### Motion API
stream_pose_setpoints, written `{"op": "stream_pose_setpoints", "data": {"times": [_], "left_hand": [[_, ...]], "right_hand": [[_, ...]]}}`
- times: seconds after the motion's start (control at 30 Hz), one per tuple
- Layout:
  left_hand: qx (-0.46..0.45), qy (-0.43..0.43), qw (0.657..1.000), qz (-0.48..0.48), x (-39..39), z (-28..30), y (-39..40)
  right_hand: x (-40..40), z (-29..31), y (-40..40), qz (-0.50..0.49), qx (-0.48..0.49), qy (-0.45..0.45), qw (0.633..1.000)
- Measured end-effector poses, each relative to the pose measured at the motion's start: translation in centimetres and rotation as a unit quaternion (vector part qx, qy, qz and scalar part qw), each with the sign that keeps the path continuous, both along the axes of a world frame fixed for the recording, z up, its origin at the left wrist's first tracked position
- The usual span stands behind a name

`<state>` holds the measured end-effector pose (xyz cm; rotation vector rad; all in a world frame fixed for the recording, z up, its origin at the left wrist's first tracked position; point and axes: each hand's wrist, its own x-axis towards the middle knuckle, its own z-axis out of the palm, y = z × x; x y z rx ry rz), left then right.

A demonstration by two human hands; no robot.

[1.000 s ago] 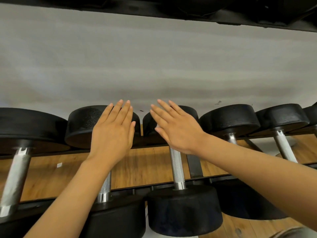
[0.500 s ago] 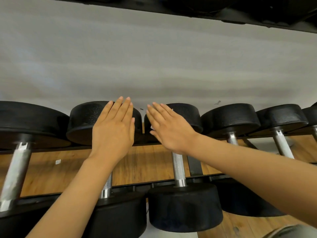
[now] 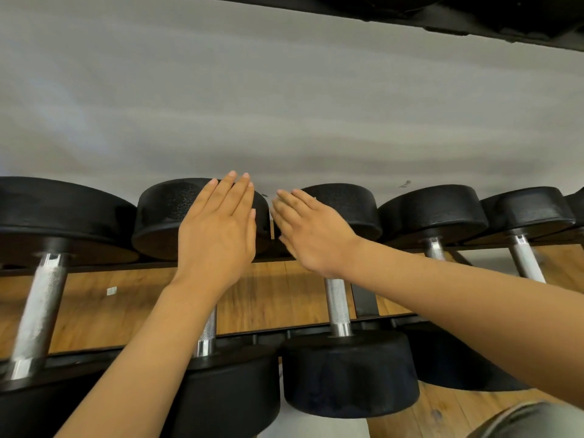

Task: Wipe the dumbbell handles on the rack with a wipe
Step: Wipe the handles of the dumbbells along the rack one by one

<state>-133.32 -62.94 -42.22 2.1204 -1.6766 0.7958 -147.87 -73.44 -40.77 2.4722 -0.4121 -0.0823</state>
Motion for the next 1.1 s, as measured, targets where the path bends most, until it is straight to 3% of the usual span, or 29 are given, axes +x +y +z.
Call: {"op": "stream_pose_setpoints", "data": {"times": [0.17,0.37,0.5,0.6,0.7,0.8,0.87,0.97,1.1], "left_hand": [[-0.013,0.009,1.0,-0.008,0.2,-0.2,-0.1],[-0.019,0.01,1.0,-0.013,0.1,-0.1,0.0],[-0.021,0.005,1.0,-0.014,0.2,-0.2,0.0],[-0.024,0.006,1.0,-0.014,0.3,-0.3,0.0],[-0.028,0.013,0.999,-0.018,0.2,-0.3,-0.1],[-0.032,0.015,0.999,-0.024,0.2,-0.3,-0.1],[-0.038,0.016,0.999,-0.028,0.3,-0.4,-0.1],[-0.044,0.013,0.999,-0.029,0.3,-0.3,-0.1],[-0.048,0.009,0.998,-0.027,0.3,-0.4,-0.1]], "right_hand": [[-4.2,1.1,-2.2,0.065,0.029,-0.056,0.996],[-1.9,0.9,-1.8,-0.03,0.077,-0.123,0.989],[-4.0,-0.7,-1.5,0.015,0.023,-0.091,0.995],[-5.4,0.7,-2.9,0.071,0.072,-0.071,0.992],[-5.7,2.7,-4.2,0.064,0.141,-0.077,0.985],[-5.9,2.6,-4.2,0.06,0.242,-0.147,0.957],[-6.2,2.1,-3.4,0.064,0.307,-0.251,0.916],[-7.1,0.2,-1.8,0.147,0.257,-0.343,0.892],[-8.4,-4.2,-1.6,0.268,0.219,-0.192,0.918]]}}
